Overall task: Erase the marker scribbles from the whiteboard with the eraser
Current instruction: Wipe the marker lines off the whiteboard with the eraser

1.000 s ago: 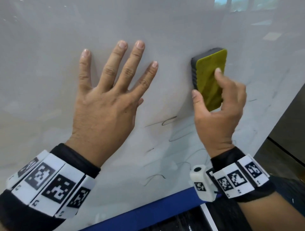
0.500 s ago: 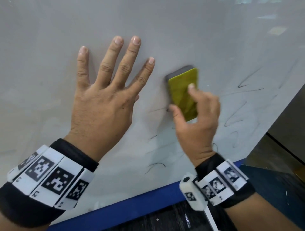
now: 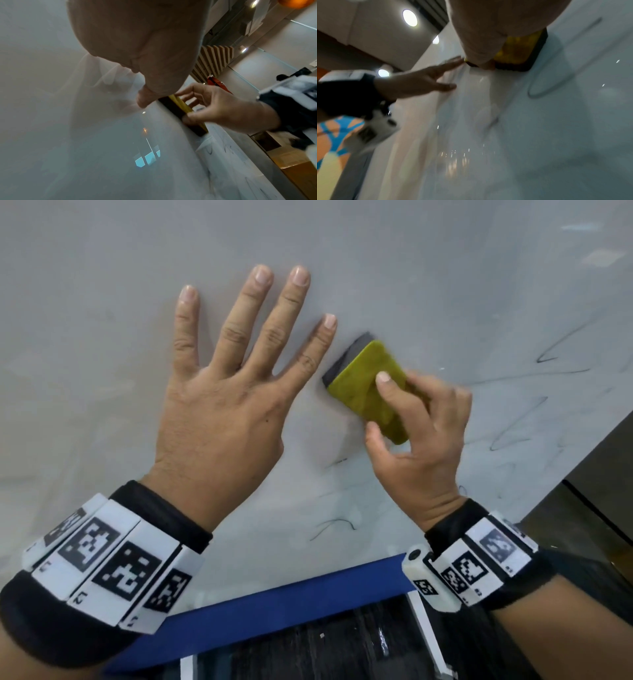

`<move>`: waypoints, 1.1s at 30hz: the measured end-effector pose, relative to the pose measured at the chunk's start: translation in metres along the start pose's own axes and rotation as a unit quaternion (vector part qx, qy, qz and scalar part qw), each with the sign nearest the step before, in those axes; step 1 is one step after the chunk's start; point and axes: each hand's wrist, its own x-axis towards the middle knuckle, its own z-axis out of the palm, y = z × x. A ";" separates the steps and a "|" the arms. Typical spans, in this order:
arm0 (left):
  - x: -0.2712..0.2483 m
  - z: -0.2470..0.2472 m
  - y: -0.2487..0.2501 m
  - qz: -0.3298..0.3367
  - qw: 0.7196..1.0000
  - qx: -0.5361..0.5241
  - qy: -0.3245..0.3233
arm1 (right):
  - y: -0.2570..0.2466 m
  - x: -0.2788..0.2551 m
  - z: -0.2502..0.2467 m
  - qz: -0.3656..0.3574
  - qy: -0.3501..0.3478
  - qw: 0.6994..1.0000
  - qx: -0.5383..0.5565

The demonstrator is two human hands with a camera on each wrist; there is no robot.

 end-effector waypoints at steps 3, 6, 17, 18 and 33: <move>-0.009 0.001 0.003 -0.009 1.000 -0.005 -0.020 | 0.008 -0.029 0.001 -0.100 -0.087 0.991 -0.027; -0.016 0.002 0.006 -0.016 0.999 -0.006 -0.033 | 0.020 -0.010 -0.012 -0.143 -0.108 0.984 -0.022; -0.027 0.016 0.031 -0.088 0.995 -0.006 -0.043 | 0.037 -0.042 0.000 -0.194 -0.120 0.973 -0.018; -0.029 0.017 0.033 -0.093 0.995 -0.003 -0.043 | 0.039 -0.037 -0.002 -0.206 -0.123 0.971 -0.014; -0.058 0.048 0.047 -0.130 0.991 -0.015 -0.019 | 0.046 -0.040 0.000 -0.272 -0.135 0.952 -0.019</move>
